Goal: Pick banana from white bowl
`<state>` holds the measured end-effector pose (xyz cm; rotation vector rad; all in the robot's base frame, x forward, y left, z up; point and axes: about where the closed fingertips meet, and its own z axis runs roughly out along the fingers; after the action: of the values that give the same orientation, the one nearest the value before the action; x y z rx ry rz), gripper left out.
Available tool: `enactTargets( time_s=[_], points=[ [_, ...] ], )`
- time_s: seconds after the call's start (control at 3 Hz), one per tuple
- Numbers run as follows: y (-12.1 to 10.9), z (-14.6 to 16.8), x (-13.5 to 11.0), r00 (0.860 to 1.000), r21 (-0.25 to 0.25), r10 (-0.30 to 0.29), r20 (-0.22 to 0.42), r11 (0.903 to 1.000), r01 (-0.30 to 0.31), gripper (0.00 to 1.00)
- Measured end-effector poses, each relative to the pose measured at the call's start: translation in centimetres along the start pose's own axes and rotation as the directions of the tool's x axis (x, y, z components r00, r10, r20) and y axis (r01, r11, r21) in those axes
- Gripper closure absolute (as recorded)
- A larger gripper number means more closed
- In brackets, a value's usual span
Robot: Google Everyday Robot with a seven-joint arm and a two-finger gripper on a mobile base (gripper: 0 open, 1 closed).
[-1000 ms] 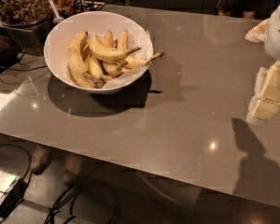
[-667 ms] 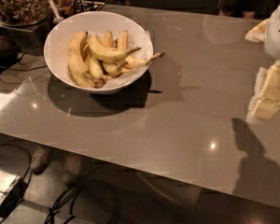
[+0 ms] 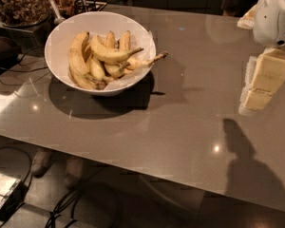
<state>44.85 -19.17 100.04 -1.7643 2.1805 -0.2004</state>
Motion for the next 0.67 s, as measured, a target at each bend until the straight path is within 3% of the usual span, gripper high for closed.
enactTargets(
  time_s=[0.33, 0.67],
  points=[
    [0.1, -0.2, -0.3, 1.0, 0.034, -0.001, -0.015, 0.9994, 0.002, 0.0],
    [0.1, 0.5, -4.1, 0.997, 0.112, -0.028, -0.066, 0.9931, 0.035, 0.0]
  ],
)
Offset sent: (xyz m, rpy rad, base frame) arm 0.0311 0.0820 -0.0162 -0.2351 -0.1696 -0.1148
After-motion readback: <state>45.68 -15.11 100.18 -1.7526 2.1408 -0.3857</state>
